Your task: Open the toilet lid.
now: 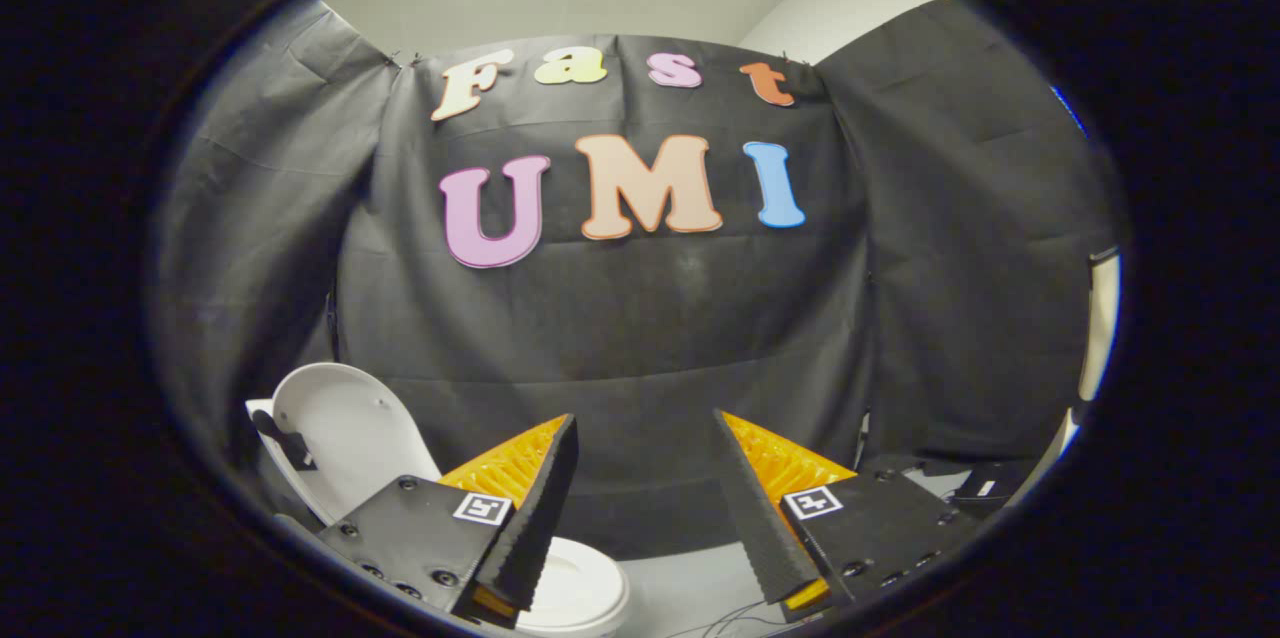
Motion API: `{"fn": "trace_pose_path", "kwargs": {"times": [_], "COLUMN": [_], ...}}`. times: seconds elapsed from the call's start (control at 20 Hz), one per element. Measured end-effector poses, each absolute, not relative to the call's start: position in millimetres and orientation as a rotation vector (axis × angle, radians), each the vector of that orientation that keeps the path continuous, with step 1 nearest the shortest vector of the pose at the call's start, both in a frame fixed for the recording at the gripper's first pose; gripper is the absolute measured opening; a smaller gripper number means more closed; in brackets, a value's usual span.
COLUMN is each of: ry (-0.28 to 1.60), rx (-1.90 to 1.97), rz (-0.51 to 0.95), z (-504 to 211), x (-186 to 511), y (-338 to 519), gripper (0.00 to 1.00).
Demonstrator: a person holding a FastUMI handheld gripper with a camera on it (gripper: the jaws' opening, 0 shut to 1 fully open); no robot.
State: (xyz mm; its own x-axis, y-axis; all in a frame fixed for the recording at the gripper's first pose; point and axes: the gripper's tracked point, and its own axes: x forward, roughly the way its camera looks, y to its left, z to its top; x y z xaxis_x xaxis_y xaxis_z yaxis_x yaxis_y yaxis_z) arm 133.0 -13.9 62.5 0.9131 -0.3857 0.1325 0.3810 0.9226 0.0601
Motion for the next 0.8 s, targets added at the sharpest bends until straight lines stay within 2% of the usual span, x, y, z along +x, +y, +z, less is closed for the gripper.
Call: {"fn": "trace_pose_path", "kwargs": {"times": [0.3,0.6,0.75,0.8], "ry": [-0.075,0.058,0.048,0.039], "rx": [0.113,0.062,0.037,0.037], "rz": [-0.387,-0.304,-0.277,-0.267], "z": [13.0,-18.5,-12.8,-9.3], "x": [96.1,77.4,75.5,74.5], "y": [-68.3,-66.2,-66.6,-65.3], "gripper": [0.84,0.84,0.75,0.75]}}
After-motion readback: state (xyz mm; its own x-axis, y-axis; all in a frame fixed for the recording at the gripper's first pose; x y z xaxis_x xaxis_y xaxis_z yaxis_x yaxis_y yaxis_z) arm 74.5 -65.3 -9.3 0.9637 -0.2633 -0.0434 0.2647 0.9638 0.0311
